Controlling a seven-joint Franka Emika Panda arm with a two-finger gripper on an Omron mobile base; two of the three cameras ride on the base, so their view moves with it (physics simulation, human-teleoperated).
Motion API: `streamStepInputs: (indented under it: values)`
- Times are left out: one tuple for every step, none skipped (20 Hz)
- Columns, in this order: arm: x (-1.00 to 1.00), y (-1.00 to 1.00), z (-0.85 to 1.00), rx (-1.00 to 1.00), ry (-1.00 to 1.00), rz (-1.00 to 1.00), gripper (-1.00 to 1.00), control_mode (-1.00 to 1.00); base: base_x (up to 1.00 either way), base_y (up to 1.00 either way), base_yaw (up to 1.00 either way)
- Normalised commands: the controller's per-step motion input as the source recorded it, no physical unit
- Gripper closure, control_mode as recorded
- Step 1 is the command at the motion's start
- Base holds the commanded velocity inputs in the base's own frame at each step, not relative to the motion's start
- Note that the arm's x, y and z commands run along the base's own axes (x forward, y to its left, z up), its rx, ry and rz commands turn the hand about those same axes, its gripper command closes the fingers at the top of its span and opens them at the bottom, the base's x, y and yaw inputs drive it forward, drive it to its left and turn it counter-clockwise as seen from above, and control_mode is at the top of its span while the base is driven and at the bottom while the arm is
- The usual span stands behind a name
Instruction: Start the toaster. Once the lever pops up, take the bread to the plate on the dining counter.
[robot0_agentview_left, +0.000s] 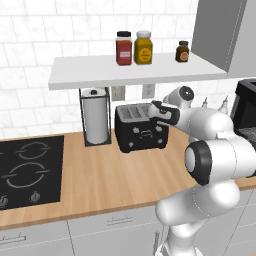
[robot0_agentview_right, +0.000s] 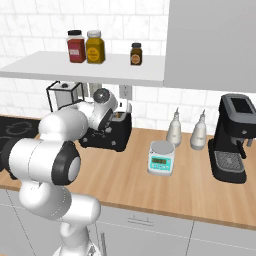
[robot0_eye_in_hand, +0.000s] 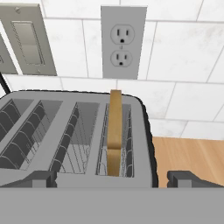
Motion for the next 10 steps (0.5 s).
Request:
streamStepInputs:
  values:
    - [0.0,0.0,0.0,0.0,0.0,0.0,-1.0,-1.0,0.0,0.0,0.0]
    - [0.0,0.0,0.0,0.0,0.0,0.0,-1.0,-1.0,0.0,0.0,0.0]
    - [0.0,0.0,0.0,0.0,0.0,0.0,-1.0,-1.0,0.0,0.0,0.0]
    - [0.0,0.0,0.0,0.0,0.0,0.0,-1.0,-1.0,0.0,0.0,0.0]
    - [0.0,0.0,0.0,0.0,0.0,0.0,-1.0,-1.0,0.0,0.0,0.0]
    - [0.0,0.0,0.0,0.0,0.0,0.0,-1.0,-1.0,0.0,0.0,0.0]
    - [0.0,0.0,0.0,0.0,0.0,0.0,-1.0,-1.0,0.0,0.0,0.0]
    - [0.0,0.0,0.0,0.0,0.0,0.0,-1.0,-1.0,0.0,0.0,0.0]
    - [0.0,0.0,0.0,0.0,0.0,0.0,-1.0,-1.0,0.0,0.0,0.0]
    - [0.0,0.0,0.0,0.0,0.0,0.0,-1.0,-1.0,0.0,0.0,0.0]
